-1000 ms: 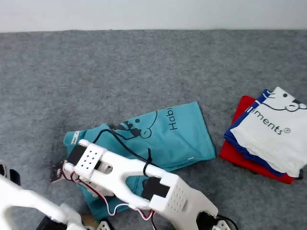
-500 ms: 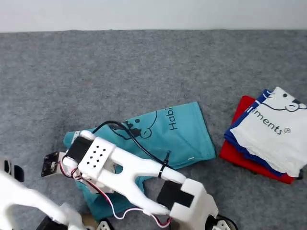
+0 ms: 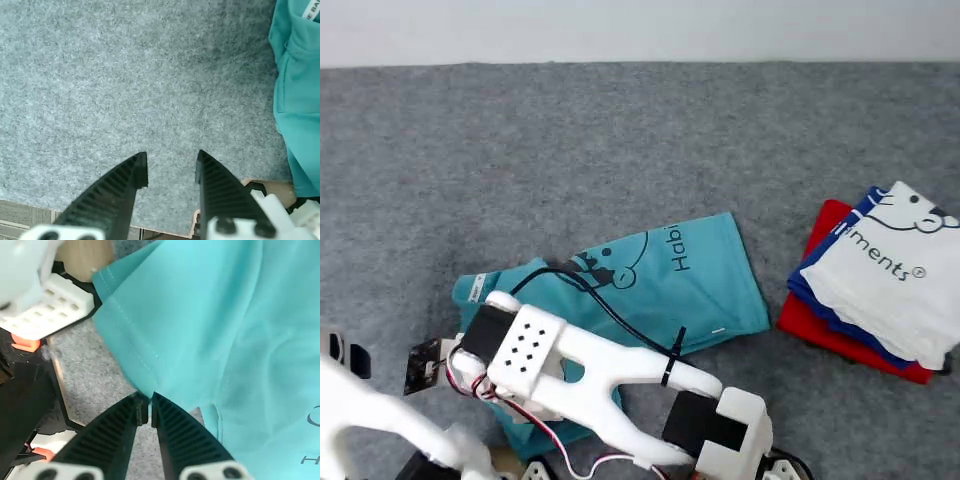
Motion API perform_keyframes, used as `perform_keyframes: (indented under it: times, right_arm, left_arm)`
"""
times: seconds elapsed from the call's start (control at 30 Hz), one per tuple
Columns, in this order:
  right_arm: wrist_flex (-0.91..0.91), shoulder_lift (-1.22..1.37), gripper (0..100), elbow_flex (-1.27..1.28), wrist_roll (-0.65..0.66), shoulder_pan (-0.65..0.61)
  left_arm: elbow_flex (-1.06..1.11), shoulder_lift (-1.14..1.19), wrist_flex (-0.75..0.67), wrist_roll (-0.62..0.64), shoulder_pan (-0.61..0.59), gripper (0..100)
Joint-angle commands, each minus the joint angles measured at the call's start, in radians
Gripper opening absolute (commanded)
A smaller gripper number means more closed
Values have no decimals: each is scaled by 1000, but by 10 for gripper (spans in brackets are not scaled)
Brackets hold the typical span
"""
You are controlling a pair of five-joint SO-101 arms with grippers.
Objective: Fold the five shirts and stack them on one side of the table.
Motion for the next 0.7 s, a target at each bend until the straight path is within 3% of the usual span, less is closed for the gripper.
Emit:
perform_keyframes:
  times: [0.0,0.27,0.67]
  right_arm:
    - [38,-64,10,-14,6,10]
    - [24,-81,10,-21,11,39]
    - [-88,85,10,-230,14,275]
  left_arm:
    - [-10,-34,-15,-2,5,167]
    - [-10,-34,-15,-2,5,167]
    - [-8,-34,-17,-2,6,167]
